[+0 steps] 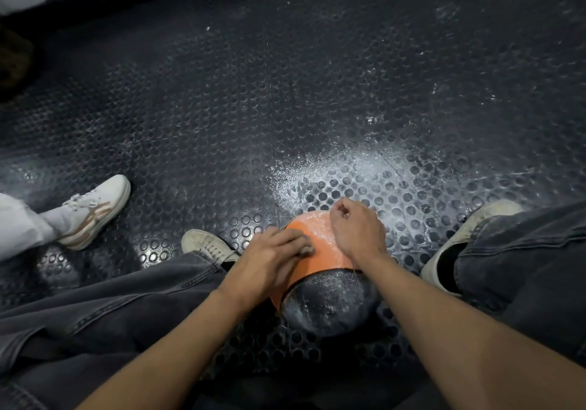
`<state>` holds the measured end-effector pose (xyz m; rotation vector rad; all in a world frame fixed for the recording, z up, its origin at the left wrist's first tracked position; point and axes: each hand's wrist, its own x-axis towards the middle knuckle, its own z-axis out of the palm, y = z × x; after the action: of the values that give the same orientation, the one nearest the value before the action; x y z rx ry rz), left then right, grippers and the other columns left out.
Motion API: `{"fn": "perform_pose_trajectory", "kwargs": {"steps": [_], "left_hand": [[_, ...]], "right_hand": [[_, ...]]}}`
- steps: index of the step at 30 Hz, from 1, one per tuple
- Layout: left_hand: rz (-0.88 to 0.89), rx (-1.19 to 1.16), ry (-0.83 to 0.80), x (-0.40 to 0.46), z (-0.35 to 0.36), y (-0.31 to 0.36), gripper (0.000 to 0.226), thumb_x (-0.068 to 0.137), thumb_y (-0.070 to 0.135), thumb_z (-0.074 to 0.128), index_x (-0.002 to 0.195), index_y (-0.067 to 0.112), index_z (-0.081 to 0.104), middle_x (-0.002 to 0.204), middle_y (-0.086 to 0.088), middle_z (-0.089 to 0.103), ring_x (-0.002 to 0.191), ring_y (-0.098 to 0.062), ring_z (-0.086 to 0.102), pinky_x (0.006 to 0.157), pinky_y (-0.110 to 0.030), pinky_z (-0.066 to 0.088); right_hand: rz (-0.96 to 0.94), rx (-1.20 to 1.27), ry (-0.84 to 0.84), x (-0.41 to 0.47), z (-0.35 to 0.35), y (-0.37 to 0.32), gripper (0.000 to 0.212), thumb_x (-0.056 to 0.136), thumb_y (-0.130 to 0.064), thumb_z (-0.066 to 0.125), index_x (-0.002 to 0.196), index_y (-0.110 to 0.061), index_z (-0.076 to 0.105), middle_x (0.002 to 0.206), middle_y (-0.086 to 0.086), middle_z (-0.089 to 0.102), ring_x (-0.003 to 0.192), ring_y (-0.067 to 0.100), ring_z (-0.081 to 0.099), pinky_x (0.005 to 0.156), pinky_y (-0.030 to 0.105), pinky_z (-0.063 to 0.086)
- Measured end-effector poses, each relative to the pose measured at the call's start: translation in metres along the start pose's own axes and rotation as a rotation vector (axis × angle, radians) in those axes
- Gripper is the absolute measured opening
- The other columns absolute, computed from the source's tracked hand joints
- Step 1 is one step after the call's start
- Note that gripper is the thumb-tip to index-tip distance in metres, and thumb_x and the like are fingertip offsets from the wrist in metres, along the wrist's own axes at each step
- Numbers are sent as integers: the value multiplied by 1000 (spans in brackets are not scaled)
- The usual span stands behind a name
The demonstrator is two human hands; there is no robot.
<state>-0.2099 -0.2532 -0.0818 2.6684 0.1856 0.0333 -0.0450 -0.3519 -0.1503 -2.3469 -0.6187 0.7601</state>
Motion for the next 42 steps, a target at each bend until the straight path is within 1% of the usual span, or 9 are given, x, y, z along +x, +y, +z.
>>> {"fn": "perform_pose_trajectory", "kwargs": {"steps": [5,9,14,18,24,28,31,36,42], "left_hand": [[178,83,-164,1,7,15,25,100,29,43,115,24,62,116,10,58,85,-15,53,71,-37,46],[-358,-81,113,23,9,14,22,97,25,50,105,15,69,101,6,62,84,-10,58,79,-34,52],[-156,-121,-55,18,4,24,26,96,29,49,107,17,69,103,8,61,89,-8,58,85,-23,49],[-455,-159,17,23,3,-2,19,96,23,54,107,16,69,99,11,59,89,-6,56,87,-30,50],[-166,-180,-87,14,2,30,34,96,35,45,118,20,66,111,10,58,96,-6,57,89,-17,46],[-257,-241,-44,17,5,14,35,94,38,46,116,22,67,111,10,57,100,-4,54,91,-28,49],[-204,-250,-28,17,13,26,34,94,39,45,113,22,68,108,12,56,97,-5,55,88,-28,50],[-127,-225,-60,20,4,17,32,95,35,47,116,22,67,109,11,57,96,-3,56,88,-23,49],[11,-122,-113,18,7,29,35,95,34,49,124,19,63,108,5,64,95,-9,59,87,-25,48]], "right_hand": [[-8,20,3,-2,-4,6,21,103,-35,45,90,-27,58,87,-9,61,69,10,50,67,28,42],[-18,17,-14,-1,0,3,17,103,-33,48,91,-25,58,88,-7,61,68,9,49,65,25,40],[1,20,5,-3,-3,6,17,102,-35,48,91,-27,58,87,-8,61,63,6,45,57,22,33],[-22,-6,-51,-2,0,2,16,102,-35,49,94,-25,59,88,-7,62,62,7,46,59,21,35],[26,-68,213,0,-23,-1,21,101,-28,49,81,-24,53,74,-6,57,60,9,48,82,38,54],[368,2,225,-22,-18,2,21,100,-35,49,89,-21,59,76,-6,56,73,14,50,98,37,42],[406,98,204,-27,-16,2,22,98,-36,53,86,-21,62,81,-5,62,79,15,53,83,29,29],[380,192,126,-16,-32,6,27,99,-34,53,77,-22,61,67,-6,59,56,11,48,53,23,35],[587,151,272,-43,-26,10,29,100,-31,45,77,-20,59,74,-1,50,70,21,45,65,30,34]]}}
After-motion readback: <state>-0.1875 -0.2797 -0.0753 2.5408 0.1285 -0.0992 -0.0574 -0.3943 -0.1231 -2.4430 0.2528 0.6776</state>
